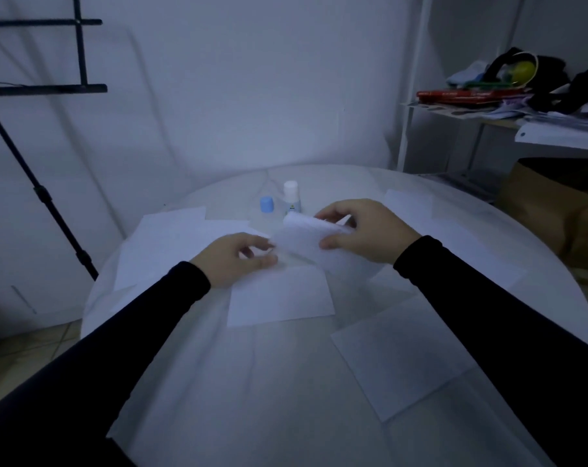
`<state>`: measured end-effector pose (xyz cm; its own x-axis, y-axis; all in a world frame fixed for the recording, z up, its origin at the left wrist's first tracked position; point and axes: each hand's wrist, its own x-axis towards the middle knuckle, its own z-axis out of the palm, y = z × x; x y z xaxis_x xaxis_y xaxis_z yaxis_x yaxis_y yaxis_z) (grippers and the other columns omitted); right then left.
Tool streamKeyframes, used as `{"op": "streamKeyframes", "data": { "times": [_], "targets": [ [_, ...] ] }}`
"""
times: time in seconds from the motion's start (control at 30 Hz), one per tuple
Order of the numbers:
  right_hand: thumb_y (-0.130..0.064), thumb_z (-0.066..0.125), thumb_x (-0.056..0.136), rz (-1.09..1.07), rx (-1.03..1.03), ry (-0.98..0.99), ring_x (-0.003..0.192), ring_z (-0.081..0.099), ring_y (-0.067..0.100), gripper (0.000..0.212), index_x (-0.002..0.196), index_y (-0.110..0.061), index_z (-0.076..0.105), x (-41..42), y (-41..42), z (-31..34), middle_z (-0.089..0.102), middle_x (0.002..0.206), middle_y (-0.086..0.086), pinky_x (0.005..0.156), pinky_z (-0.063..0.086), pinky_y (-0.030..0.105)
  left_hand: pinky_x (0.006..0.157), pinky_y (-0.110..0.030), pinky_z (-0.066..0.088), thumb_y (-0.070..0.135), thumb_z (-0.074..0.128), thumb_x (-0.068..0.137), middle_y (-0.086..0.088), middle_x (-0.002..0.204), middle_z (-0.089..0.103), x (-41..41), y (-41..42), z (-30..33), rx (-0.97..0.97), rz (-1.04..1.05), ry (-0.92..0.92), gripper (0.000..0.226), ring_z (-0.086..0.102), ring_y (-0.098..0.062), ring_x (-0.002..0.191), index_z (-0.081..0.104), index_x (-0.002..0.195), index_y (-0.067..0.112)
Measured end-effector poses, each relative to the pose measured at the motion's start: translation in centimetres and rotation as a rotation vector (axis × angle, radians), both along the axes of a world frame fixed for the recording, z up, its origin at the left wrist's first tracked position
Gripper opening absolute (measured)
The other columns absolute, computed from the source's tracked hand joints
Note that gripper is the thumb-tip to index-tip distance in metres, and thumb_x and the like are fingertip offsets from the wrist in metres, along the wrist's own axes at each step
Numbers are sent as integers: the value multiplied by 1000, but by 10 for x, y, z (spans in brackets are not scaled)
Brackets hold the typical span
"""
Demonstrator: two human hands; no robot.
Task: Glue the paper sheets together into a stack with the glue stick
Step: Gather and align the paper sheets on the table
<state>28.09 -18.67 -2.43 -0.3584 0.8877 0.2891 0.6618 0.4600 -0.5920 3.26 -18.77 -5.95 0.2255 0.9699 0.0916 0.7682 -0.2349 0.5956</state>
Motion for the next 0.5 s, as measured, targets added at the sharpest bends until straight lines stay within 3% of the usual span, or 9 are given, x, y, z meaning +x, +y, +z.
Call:
{"op": "streamKeyframes", "data": {
  "times": [0.1, 0.17, 0.23, 0.3, 0.37, 0.43, 0.5],
  "targets": [
    [-26, 78, 73, 125, -113, -138, 68, 53, -10, 39, 110, -34, 65, -18, 3, 6, 59, 94, -15, 64, 38, 3, 73, -23, 39, 63, 48, 80, 13, 93, 73, -11, -8, 21, -57, 10, -410, 46, 61, -7, 82, 71, 102, 29],
    [-27, 78, 74, 186, -137, -169, 70, 53, -10, 41, 112, -34, 64, -31, 7, 5, 59, 99, -11, 67, 37, 4, 70, -27, 39, 70, 48, 75, 6, 94, 74, -16, -11, 28, -125, 18, -490, 61, 62, -10, 80, 70, 105, 23],
    [-26, 78, 74, 233, -132, -164, 70, 50, -21, 43, 114, -33, 64, -41, 9, 4, 58, 99, -12, 68, 36, 2, 72, -28, 40, 66, 63, 62, 8, 81, 73, -15, -13, 25, -167, 30, -480, 62, 59, -9, 73, 70, 107, 24],
    [-25, 78, 74, 243, -133, -154, 72, 50, -20, 44, 115, -33, 63, -46, 11, 1, 58, 96, -16, 69, 36, 1, 72, -28, 44, 51, 77, 59, 10, 69, 66, -16, -13, 19, -223, 66, -526, 59, 55, -9, 67, 68, 109, 21],
    [-25, 79, 73, 234, -132, -143, 74, 52, -8, 45, 114, -33, 63, -46, 12, -2, 59, 97, -17, 70, 37, 4, 69, -23, 48, 27, 82, 69, 4, 72, 66, -18, -11, 13, -286, 82, -609, 46, 58, -9, 67, 66, 111, 16],
    [-27, 81, 71, 199, -123, -137, 73, 50, -7, 51, 117, -33, 61, -43, 13, -5, 60, 103, -13, 72, 38, 9, 66, -18, 52, 3, 74, 78, -1, 78, 66, -19, -10, 12, -305, 79, -688, 33, 63, -6, 70, 65, 108, 14],
    [-31, 83, 68, 111, -136, -151, 73, 48, -7, 61, 124, -33, 57, -36, 15, -5, 58, 107, -9, 75, 37, 17, 68, -16, 54, -8, 66, 80, -3, 82, 65, -19, -10, 13, -273, 84, -768, 32, 66, -5, 73, 65, 103, 14]
  ]
}}
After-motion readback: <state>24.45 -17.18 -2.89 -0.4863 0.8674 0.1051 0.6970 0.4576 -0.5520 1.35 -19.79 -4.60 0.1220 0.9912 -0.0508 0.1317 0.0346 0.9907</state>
